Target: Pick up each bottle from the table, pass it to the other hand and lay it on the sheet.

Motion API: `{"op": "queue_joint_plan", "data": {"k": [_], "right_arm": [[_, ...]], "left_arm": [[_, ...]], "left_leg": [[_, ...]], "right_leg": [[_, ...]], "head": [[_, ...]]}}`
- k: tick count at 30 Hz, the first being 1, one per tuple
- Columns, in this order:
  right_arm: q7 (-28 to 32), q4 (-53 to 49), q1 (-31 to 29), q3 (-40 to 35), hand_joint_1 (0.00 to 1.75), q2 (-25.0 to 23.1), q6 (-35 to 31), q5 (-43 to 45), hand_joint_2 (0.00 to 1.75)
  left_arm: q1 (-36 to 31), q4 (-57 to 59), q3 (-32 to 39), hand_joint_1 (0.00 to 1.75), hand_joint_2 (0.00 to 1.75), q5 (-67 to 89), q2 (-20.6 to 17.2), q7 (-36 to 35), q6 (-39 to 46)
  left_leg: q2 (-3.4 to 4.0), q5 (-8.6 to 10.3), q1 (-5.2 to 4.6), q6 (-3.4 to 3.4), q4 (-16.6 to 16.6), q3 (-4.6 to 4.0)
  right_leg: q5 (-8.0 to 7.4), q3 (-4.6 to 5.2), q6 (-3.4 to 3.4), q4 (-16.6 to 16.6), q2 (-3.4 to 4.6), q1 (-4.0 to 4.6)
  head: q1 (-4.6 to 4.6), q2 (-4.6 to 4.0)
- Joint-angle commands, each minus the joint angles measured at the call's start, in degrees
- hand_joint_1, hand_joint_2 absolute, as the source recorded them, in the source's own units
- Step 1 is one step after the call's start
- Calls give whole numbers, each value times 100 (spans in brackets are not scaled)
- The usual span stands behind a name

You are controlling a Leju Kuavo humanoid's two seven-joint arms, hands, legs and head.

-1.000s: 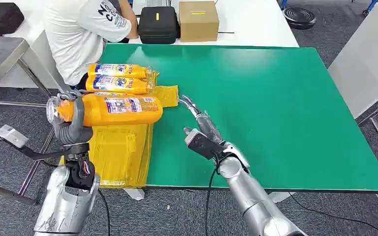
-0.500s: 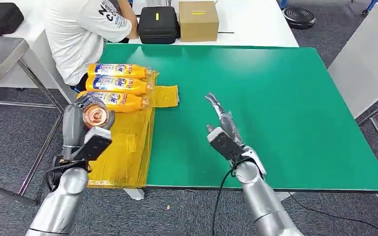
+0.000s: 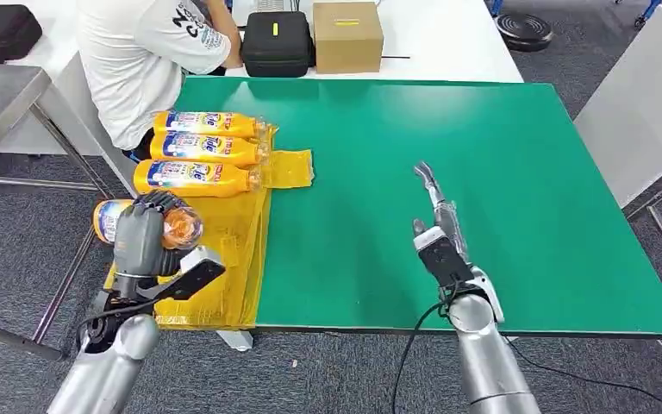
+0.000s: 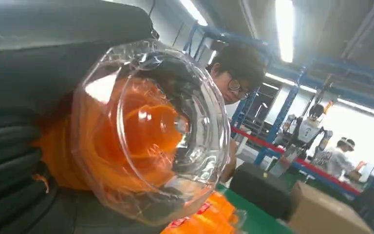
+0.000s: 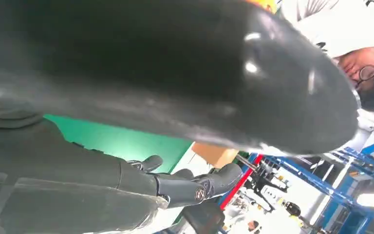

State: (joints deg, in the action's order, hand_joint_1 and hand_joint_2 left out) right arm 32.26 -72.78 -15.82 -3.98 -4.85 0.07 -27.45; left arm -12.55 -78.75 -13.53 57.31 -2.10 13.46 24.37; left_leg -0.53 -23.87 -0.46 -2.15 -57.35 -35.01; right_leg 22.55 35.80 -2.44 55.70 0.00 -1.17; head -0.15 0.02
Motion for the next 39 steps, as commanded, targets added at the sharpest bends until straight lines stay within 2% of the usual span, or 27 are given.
{"op": "queue_joint_plan", "data": {"k": [1,3,6,7,10,13,17,20,24,28,39], "right_arm": [[-14,37,-87,193,0,105,28,18,0],[-4,25,-93,199,0,95,42,25,0],[16,17,-144,216,0,132,144,81,0],[11,51,-196,216,0,147,185,93,0],[79,39,-237,252,0,164,332,226,0],[201,-147,-221,377,0,180,857,760,0],[95,-224,-233,434,0,221,1043,847,0],[122,-51,-209,428,0,257,1068,856,0],[115,-40,-203,426,0,252,1072,858,0],[110,-116,-118,454,0,246,1065,862,0],[107,-158,-74,462,0,234,1070,782,0]], "left_arm": [[-20,-48,-284,175,175,102,-194,-86,-22],[-3,-136,-390,175,175,665,-280,-329,-59],[-31,-157,-657,175,175,1381,-412,-690,-608],[-133,28,-763,175,175,1359,-429,-692,-963],[-385,746,-953,175,175,1417,-386,-618,-1200],[-558,1451,-1232,175,175,1867,-304,-754,-1006],[-781,2135,-1454,175,175,2342,-136,-1018,-801],[-1015,2727,-1570,175,175,2518,70,-1136,-604],[-1037,2810,-1580,175,175,2487,93,-1106,-635],[-1143,3158,-1635,175,175,2488,289,-1130,-556],[-1610,4152,-1604,175,175,2784,426,-1452,-204]], "left_leg": [[-3,-5,4,7,1,9],[-1,-9,8,10,-1,14],[0,-8,5,10,-1,11],[-2,-5,4,7,-1,6],[-6,-13,10,14,-4,26],[-13,-9,8,14,1,29],[-14,-4,2,8,4,19],[-22,-4,5,9,2,22],[-9,-5,3,8,1,16],[-11,-13,9,13,-1,31],[-3,-16,12,15,-7,30]], "right_leg": [[6,-12,6,-2,-5,4],[9,-18,8,-2,-4,8],[8,-14,8,-1,-3,6],[5,-8,6,0,-4,4],[15,-30,13,2,-10,11],[13,-34,12,-3,-17,10],[9,-23,7,-3,-16,2],[10,-30,7,-4,-25,5],[7,-20,6,-3,-11,4],[15,-38,11,-4,-15,10],[15,-36,14,1,-8,13]], "head": [[0,0],[-2,0],[-2,0],[-2,0],[0,0],[0,0],[-2,0],[0,0],[-2,0],[-2,0],[-2,0]]}}
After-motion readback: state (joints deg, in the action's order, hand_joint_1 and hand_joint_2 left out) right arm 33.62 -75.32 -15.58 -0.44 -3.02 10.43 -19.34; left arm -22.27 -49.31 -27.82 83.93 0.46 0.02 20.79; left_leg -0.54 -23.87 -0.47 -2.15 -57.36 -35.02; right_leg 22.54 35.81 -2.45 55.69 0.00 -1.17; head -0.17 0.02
